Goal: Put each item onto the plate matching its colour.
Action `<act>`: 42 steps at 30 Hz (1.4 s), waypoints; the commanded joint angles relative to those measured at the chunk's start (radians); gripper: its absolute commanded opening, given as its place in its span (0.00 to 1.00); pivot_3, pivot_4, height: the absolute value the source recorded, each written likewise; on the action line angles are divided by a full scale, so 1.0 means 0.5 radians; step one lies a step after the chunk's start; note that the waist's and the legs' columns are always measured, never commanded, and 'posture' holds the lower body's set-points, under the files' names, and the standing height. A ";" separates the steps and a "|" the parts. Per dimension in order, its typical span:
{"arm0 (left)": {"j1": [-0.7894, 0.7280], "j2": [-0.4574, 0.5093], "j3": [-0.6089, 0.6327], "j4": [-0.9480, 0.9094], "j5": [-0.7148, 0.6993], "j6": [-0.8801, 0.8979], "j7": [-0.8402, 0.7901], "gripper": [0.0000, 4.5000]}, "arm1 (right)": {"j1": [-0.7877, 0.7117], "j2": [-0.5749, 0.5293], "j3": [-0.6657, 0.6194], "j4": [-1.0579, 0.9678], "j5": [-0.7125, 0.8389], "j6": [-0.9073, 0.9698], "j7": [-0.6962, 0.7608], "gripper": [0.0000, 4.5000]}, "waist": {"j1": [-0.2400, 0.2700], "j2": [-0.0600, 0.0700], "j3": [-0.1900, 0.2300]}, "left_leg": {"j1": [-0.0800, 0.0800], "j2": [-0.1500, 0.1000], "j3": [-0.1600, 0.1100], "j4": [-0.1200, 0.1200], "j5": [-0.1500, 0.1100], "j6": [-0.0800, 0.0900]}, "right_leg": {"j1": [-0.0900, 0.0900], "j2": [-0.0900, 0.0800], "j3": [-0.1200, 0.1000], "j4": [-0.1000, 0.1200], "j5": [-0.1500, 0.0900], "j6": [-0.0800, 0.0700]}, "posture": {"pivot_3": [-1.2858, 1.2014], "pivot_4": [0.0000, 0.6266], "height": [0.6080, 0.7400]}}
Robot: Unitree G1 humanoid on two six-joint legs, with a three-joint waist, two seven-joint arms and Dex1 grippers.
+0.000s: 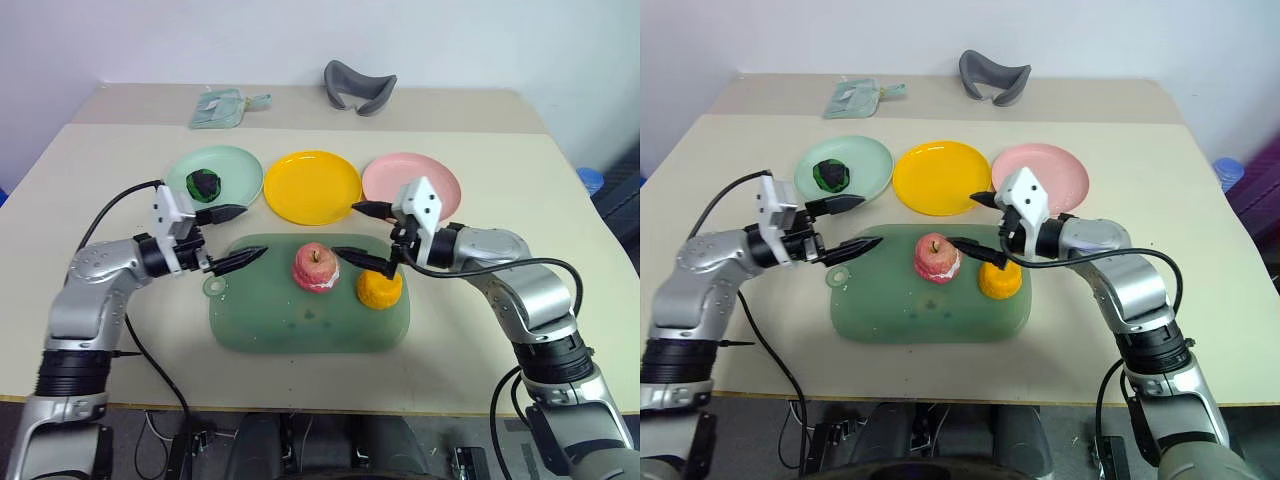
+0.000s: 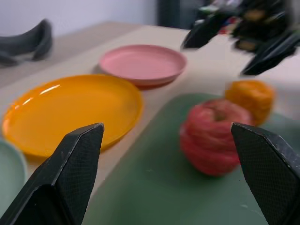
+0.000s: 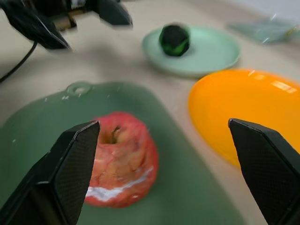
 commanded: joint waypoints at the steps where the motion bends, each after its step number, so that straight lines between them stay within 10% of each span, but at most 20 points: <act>1: 0.095 0.079 0.014 -0.109 -0.071 -0.008 -0.193 0.98 | -0.060 -0.022 0.046 -0.092 0.005 0.098 0.026 1.00 | -0.001 0.000 0.000 | 0.000 0.000 -0.001 -0.001 0.000 0.000 | 0.000 0.000 0.000 0.000 0.000 0.000 | 0.52 0.24 1.00; 26: 0.489 0.197 0.113 -0.443 -0.149 0.044 -0.169 0.98 | -0.203 0.187 0.320 0.339 -0.174 -0.024 0.249 1.00 | -0.003 0.000 0.000 | -0.020 0.001 -0.003 0.002 0.001 0.000 | -0.021 0.000 0.000 0.004 0.000 -0.001 | 0.52 0.24 1.00; 32: 0.541 0.180 0.127 -0.499 -0.158 0.055 -0.103 1.00 | -0.241 0.257 0.298 0.430 -0.196 -0.080 0.247 0.59 | -0.002 0.000 0.000 | -0.020 0.001 -0.002 0.002 0.001 0.000 | -0.021 0.000 0.000 0.004 0.000 -0.001 | 0.52 0.24 1.00; 42: 0.603 0.121 0.147 -0.586 -0.172 0.082 0.056 1.00 | -0.511 0.222 -0.186 0.764 -0.078 -0.143 0.101 0.59 | -0.002 0.000 0.000 | -0.020 0.001 -0.002 0.002 0.001 0.000 | -0.022 0.000 0.000 0.004 0.000 -0.001 | 0.52 0.24 1.00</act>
